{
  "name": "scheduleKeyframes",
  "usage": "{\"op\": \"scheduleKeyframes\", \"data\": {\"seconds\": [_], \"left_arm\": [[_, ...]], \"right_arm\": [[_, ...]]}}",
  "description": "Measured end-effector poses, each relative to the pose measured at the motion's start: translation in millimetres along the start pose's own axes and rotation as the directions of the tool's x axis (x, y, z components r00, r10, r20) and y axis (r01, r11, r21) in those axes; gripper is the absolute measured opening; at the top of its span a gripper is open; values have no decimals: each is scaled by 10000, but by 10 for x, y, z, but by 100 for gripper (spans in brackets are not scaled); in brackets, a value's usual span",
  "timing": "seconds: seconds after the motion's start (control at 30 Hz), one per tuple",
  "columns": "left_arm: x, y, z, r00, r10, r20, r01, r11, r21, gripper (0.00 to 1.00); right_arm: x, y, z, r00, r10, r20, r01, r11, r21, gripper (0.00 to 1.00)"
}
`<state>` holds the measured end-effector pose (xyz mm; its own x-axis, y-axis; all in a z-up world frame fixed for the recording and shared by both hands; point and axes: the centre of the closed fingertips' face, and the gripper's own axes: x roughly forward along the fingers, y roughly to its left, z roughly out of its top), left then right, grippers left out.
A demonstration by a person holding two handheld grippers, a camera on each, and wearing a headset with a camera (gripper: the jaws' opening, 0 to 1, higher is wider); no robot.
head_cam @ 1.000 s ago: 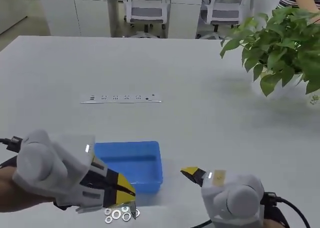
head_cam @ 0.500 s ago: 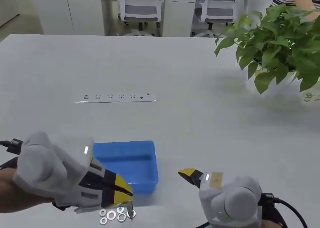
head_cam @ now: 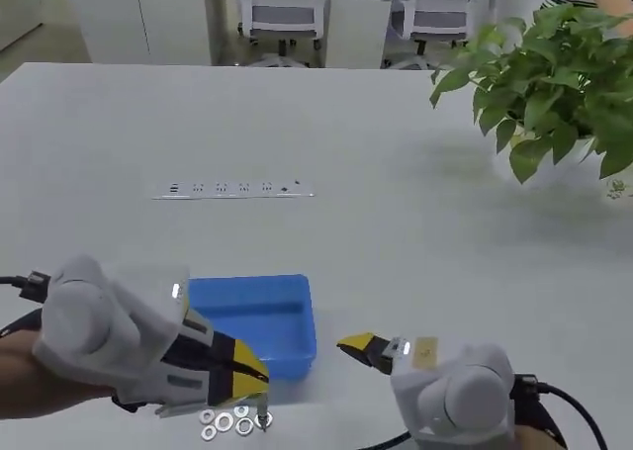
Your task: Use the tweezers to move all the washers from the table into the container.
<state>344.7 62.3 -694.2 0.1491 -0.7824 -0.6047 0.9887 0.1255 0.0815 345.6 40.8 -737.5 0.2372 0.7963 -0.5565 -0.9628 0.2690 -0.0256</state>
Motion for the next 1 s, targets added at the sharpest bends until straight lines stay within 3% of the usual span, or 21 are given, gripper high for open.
{"op": "scheduleKeyframes", "data": {"seconds": [0.43,0.73,0.9,1.0], "left_arm": [[-7,27,-48,9999,120,33,-118,9988,-480,5],[-20,-9,-64,10000,62,8,-61,9984,-567,5],[-12,-12,-54,10000,42,68,-38,9984,-567,5],[-10,-6,-49,10000,54,68,-51,9984,-569,5]], "right_arm": [[183,94,45,9930,1140,-321,-1167,9877,-1045,53],[331,157,21,9805,1845,-673,-1935,9661,-1706,35],[423,180,-3,9733,2128,-864,-2259,9548,-1932,30],[479,209,-41,9643,2389,-1142,-2593,9393,-2247,28]]}}
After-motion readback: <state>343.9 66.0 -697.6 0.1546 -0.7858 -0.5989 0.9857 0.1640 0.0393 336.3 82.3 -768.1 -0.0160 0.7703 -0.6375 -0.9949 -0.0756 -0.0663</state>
